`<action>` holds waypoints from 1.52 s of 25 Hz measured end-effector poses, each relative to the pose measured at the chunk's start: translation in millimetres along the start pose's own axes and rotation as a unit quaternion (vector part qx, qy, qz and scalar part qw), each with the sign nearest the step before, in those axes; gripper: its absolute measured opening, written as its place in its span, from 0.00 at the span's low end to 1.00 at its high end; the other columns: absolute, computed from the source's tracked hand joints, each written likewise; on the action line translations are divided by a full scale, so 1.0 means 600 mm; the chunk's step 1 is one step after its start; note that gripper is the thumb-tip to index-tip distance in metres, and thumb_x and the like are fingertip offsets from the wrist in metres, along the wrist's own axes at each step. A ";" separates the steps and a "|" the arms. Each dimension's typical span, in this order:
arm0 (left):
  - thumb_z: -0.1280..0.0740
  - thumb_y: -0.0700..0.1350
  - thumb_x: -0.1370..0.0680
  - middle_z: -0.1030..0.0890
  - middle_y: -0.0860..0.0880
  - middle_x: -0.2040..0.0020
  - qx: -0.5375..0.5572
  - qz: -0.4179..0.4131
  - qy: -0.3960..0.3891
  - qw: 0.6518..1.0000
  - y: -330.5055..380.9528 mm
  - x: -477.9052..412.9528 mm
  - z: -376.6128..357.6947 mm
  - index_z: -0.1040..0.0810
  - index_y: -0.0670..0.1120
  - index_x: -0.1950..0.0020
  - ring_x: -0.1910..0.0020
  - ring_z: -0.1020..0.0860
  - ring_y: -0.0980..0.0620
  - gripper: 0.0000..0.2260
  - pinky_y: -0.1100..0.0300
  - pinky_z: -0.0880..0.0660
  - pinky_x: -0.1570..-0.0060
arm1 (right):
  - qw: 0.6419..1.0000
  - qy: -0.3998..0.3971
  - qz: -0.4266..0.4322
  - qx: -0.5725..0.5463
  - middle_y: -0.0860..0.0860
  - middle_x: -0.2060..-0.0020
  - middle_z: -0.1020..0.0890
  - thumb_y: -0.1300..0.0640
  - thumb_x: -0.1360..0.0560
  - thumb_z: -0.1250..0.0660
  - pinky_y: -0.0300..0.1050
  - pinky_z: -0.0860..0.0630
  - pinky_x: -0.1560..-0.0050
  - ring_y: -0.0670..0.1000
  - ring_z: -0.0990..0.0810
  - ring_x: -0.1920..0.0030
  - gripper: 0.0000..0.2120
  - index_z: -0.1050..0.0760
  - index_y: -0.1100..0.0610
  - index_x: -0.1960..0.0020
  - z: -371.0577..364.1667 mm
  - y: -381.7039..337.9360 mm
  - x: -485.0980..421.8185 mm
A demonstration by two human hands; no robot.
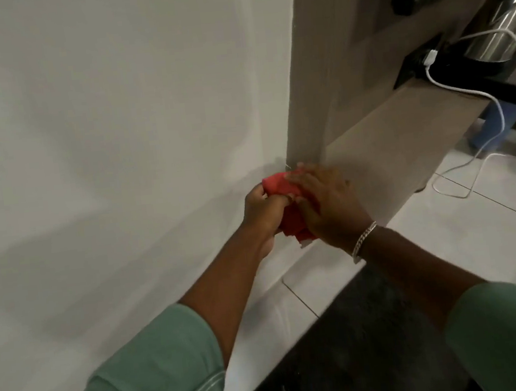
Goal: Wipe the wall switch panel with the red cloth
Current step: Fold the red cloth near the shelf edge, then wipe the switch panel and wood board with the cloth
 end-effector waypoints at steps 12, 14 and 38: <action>0.42 0.43 0.22 0.16 0.48 0.50 -0.105 -0.273 0.061 0.954 0.316 0.395 0.352 0.21 0.47 0.42 0.51 0.18 0.49 0.13 0.49 0.19 0.48 | 0.912 0.213 0.291 -0.196 0.58 0.27 0.28 0.61 0.33 0.28 0.51 0.30 0.28 0.56 0.29 0.28 0.33 0.29 0.52 0.29 0.059 -0.531 -0.010; 0.40 0.51 0.23 0.18 0.47 0.41 -0.177 -0.364 0.142 0.903 0.353 0.473 0.411 0.27 0.48 0.31 0.42 0.19 0.50 0.21 0.48 0.24 0.36 | 0.885 0.242 0.337 -0.210 0.60 0.28 0.28 0.63 0.34 0.26 0.54 0.28 0.29 0.59 0.27 0.30 0.32 0.27 0.54 0.30 0.071 -0.622 -0.009; 0.48 0.56 0.21 0.52 0.41 0.19 -0.673 -0.448 0.543 0.226 0.434 0.628 0.865 0.52 0.40 0.19 0.19 0.55 0.42 0.34 0.43 0.60 0.22 | 0.829 0.373 0.392 -0.143 0.59 0.24 0.34 0.41 0.20 0.43 0.72 0.45 0.23 0.70 0.43 0.21 0.25 0.32 0.50 0.27 0.008 -0.948 -0.054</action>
Point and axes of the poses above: each hand's wrist, its own x-axis away from the middle knuckle, its own z-axis out of the back of the hand, y = z × x, the point moved 2 cm from there along -x, towards the middle knuckle
